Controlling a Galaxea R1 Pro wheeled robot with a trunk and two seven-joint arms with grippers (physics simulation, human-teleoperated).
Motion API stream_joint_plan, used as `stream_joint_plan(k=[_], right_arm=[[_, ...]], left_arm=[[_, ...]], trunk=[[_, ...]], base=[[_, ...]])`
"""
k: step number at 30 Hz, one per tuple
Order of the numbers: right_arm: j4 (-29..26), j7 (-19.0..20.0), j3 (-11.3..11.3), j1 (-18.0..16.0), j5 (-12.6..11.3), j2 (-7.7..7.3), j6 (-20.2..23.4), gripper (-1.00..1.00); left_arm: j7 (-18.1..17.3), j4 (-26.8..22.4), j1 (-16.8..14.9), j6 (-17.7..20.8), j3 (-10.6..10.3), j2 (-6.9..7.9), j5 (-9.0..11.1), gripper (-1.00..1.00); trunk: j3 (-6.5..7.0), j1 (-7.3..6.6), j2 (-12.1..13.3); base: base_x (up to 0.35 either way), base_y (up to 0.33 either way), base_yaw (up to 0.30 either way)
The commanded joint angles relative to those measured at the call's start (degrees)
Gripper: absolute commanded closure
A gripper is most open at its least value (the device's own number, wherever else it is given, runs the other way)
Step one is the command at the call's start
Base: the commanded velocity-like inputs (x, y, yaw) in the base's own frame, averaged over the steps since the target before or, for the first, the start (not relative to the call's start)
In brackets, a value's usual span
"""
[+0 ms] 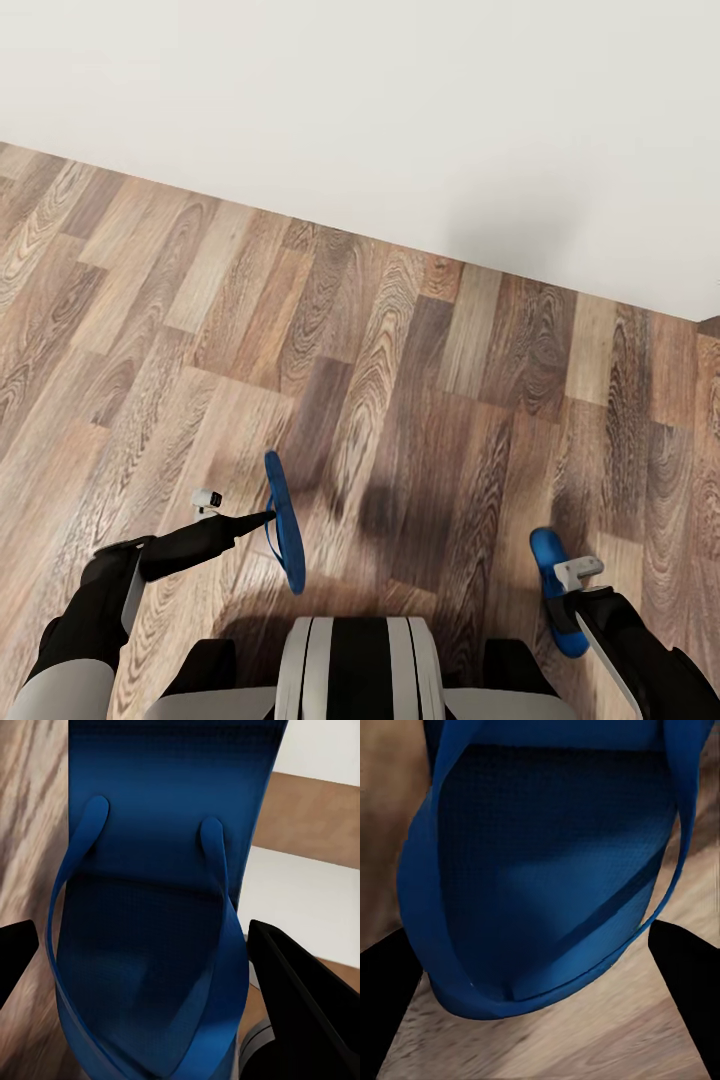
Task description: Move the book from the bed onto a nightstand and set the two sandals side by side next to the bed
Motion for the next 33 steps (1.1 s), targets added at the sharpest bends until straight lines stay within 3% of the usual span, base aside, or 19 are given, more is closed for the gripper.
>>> stream_joint_plan(k=[1, 17, 26, 33], right_arm=[[-0.07, 0.10, 0.17, -0.02, 0.05, -0.05, 0.30, 1.00], [-0.07, 0.10, 0.18, -0.02, 0.05, -0.05, 0.30, 1.00], [-0.07, 0.10, 0.18, -0.02, 0.05, -0.05, 0.30, 1.00], [-0.07, 0.10, 0.18, -0.02, 0.05, -0.05, 0.30, 1.00]], left_arm=[[-0.42, -0.03, -0.03, 0.55, 0.11, -0.03, -0.44, 1.00], [-0.42, -0.03, -0.03, 0.58, 0.02, -0.03, -0.44, 1.00], [-0.42, -0.03, -0.03, 0.58, 0.10, -0.03, -0.44, 1.00], [-0.42, -0.03, -0.03, 0.58, 0.03, -0.03, -0.44, 1.00]], trunk=[[0.20, -0.03, 0.00], [3.75, -0.44, 0.22], [3.75, -0.44, 0.22], [5.30, -0.62, 0.31]], base=[[0.000, 0.000, 0.000], [0.000, 0.000, 0.000], [0.000, 0.000, 0.000], [0.000, 0.000, 0.000]])
